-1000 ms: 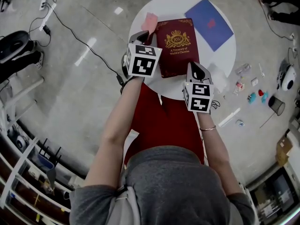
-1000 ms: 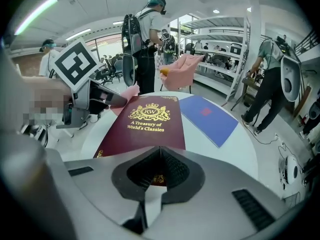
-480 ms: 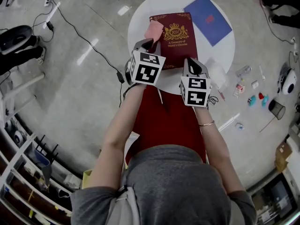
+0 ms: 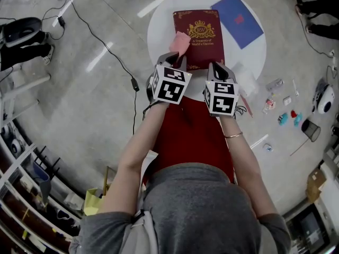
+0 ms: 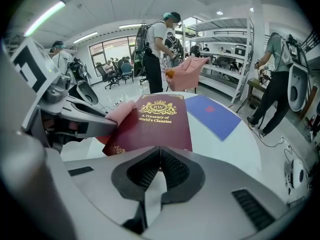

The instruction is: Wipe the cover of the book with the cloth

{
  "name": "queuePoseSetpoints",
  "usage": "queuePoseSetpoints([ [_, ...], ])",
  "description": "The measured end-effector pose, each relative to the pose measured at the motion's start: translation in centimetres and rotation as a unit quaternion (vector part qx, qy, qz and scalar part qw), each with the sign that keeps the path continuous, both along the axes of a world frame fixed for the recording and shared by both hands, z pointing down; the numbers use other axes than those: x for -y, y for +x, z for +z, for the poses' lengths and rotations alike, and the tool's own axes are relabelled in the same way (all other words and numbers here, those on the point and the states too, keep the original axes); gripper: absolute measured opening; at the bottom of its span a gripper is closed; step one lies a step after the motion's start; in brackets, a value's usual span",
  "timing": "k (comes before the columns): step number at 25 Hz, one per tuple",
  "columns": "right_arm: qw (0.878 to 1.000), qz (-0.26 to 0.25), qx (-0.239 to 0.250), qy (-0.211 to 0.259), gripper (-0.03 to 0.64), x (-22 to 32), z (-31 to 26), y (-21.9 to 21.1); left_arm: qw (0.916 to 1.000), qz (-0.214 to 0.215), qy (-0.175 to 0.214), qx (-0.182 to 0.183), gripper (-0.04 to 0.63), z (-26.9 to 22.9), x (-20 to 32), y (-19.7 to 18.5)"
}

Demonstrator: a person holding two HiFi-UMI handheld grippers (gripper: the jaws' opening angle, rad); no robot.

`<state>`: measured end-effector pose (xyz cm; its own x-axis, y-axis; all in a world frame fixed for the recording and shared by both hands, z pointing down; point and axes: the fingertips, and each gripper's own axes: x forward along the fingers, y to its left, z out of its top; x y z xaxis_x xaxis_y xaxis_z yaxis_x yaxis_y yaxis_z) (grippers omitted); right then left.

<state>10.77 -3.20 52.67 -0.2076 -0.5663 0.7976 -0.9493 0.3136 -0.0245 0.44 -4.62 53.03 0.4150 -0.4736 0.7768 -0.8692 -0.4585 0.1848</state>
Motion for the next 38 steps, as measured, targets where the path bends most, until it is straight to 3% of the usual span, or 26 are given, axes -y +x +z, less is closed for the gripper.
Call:
queuePoseSetpoints([
  [25, 0.999, -0.035, -0.012, 0.01, 0.029, -1.2, -0.3, -0.1, 0.9997, -0.005, -0.015, -0.017, 0.035, -1.7, -8.0, 2.7],
  [38, 0.997, -0.013, 0.032, 0.068, 0.029, -2.2, -5.4, 0.6, 0.9985, 0.007, 0.041, -0.035, 0.035, -6.6, -7.2, 2.9],
])
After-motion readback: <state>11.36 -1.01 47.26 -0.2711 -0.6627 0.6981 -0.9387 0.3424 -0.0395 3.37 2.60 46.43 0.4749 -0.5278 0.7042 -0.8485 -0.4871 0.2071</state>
